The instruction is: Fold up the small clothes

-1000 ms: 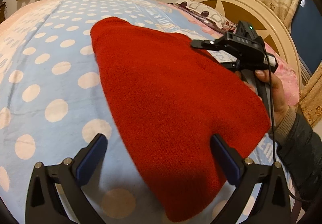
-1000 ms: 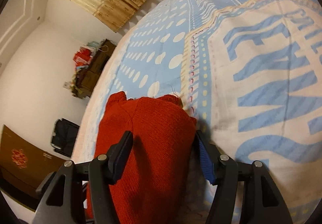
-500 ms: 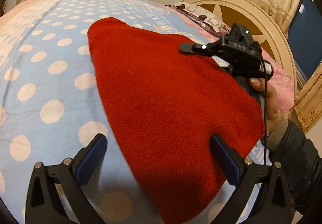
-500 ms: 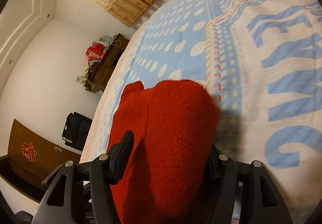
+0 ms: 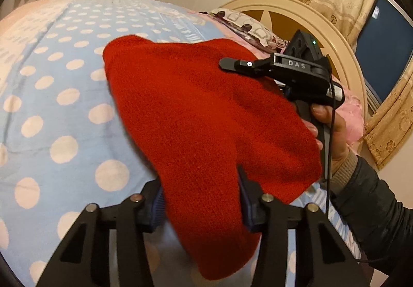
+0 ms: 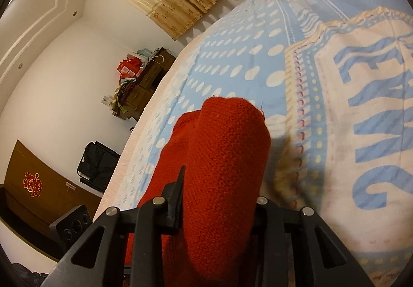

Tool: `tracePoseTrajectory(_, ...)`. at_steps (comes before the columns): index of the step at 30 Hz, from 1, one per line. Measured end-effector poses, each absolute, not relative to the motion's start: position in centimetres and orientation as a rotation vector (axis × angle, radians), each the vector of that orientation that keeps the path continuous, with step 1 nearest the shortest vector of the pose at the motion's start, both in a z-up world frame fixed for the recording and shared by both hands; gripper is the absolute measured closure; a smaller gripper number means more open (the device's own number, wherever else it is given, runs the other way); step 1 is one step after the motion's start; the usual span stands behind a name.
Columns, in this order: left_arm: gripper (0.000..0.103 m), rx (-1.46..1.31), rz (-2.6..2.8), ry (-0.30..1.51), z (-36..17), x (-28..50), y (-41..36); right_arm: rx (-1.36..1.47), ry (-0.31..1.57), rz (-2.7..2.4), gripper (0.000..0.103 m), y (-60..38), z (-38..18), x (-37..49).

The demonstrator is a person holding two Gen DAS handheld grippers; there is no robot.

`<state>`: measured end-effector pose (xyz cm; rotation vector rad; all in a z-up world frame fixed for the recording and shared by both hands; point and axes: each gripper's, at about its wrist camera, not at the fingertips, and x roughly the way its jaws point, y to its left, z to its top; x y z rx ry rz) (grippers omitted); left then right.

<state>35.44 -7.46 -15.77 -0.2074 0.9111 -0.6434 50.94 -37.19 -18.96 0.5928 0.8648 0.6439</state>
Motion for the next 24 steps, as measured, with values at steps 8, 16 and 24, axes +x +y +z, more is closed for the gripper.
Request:
tracePoseTrajectory(8, 0.057, -0.148, -0.613, 0.920, -13.5, 33.7, -6.3, 0.566, 0.849, 0.671, 0.071, -35.3, -16.8, 49.4)
tracePoseTrajectory(16, 0.058, -0.128, -0.530, 0.889, -11.5, 30.6, -2.6, 0.535, 0.835, 0.739, 0.071, -30.6, -15.0, 47.2)
tracePoseTrajectory(24, 0.059, -0.119, -0.438, 0.888, -11.1, 27.2, 0.1, 0.503, 0.855, 0.796, 0.071, -24.9, -14.6, 45.2)
